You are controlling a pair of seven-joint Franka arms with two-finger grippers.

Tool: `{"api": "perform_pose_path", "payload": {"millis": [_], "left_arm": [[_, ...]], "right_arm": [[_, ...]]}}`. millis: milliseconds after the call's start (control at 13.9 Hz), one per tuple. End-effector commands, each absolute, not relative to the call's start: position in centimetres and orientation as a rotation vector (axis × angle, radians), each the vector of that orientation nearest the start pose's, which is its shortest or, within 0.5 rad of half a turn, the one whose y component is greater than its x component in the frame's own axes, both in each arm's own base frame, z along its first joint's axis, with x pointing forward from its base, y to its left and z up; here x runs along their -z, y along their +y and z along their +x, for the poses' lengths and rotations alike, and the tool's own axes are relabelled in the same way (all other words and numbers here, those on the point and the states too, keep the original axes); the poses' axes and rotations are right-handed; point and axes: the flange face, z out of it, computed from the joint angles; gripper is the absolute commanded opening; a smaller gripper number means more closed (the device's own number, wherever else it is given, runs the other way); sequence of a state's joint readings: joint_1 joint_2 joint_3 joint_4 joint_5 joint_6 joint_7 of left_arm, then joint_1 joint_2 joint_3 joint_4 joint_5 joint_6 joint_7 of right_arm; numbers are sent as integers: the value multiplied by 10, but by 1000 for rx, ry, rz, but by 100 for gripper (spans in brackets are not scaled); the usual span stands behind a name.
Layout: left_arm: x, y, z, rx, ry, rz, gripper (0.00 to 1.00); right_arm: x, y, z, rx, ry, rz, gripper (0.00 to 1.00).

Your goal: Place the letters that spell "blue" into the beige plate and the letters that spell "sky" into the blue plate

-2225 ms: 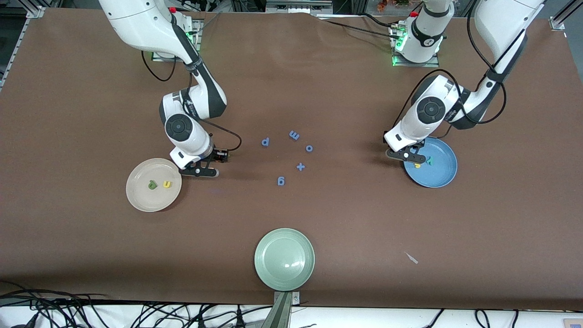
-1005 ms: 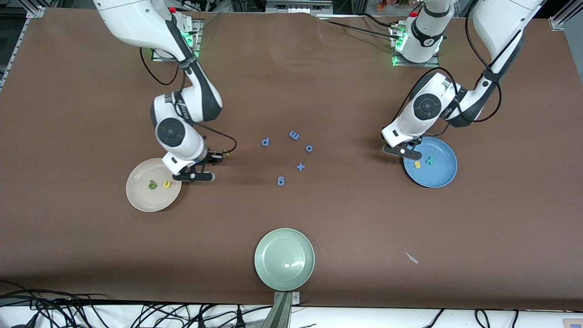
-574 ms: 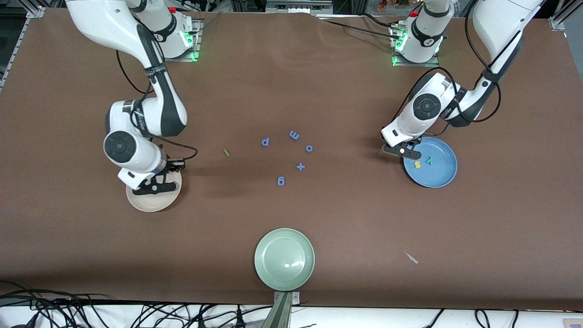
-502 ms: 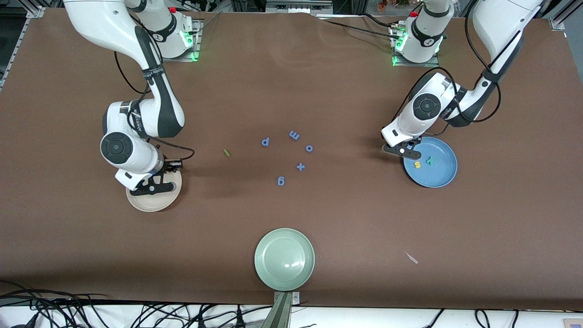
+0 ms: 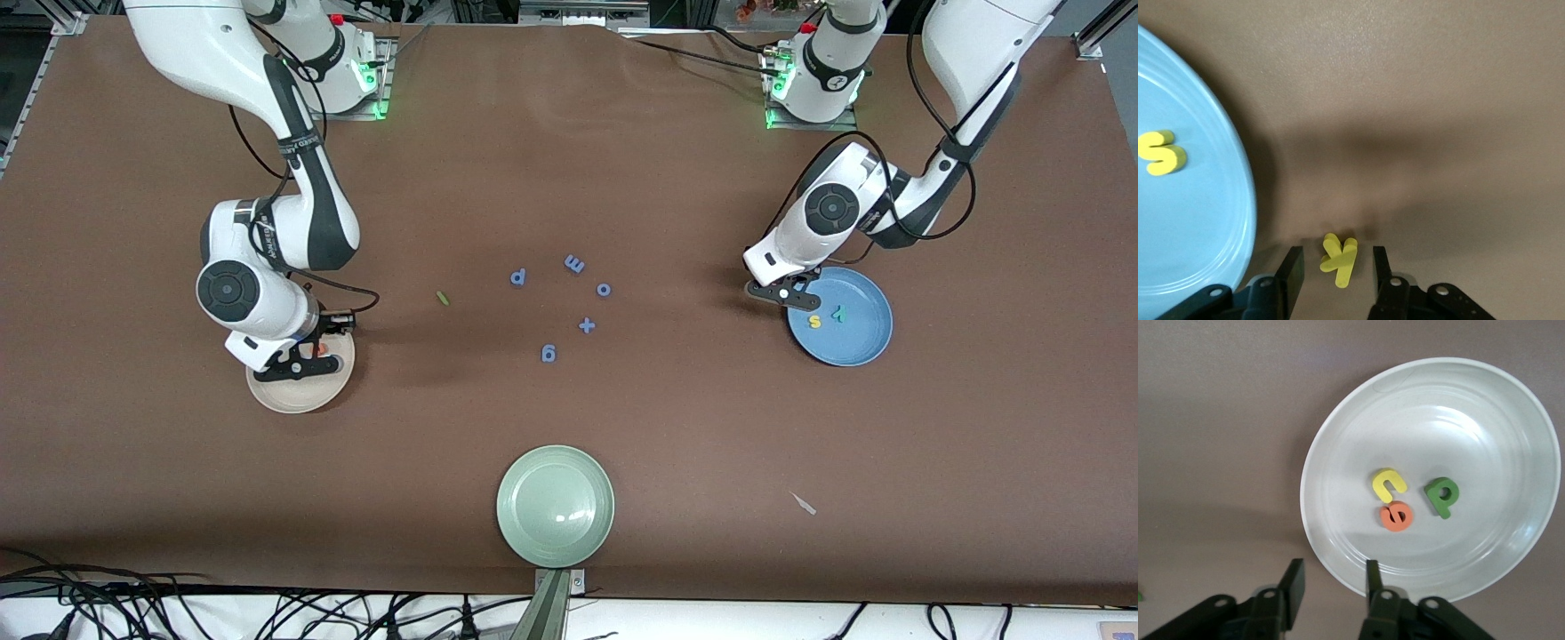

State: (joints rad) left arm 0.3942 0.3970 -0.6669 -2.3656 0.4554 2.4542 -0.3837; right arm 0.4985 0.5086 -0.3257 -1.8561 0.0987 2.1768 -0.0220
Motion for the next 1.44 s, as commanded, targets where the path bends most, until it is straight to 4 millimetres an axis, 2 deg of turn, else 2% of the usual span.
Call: {"api": "perform_pose_path", "payload": {"millis": [0,287,574,718,933,1005,1148,1364], "left_arm": [[-175,-148,458,-252,441,-3034,50],[-173,-150,458,-248,443,-3043,50],[-173,-149,458,-234,466,-3028,48],[-173,-146,459,-236,459,-3029,44],[-172,-148,459,-238,457,-3032,38],[-171,-148,458,-240,460,-3030,38],[-172,-147,459,-236,457,-3031,36],[-172,-147,459,-236,450,-3032,26]], "right_arm": [[-247,127,609,-248,-237,-3197,49],[-242,165,598,-268,-103,-3145,53],[-232,239,574,-260,114,-3132,53],[-219,270,552,-251,129,-3148,53],[-203,283,519,-214,161,-3152,54],[-198,282,514,-192,159,-3151,56],[-194,281,511,-165,160,-3148,56],[-191,280,508,-173,159,-3151,56]]}}
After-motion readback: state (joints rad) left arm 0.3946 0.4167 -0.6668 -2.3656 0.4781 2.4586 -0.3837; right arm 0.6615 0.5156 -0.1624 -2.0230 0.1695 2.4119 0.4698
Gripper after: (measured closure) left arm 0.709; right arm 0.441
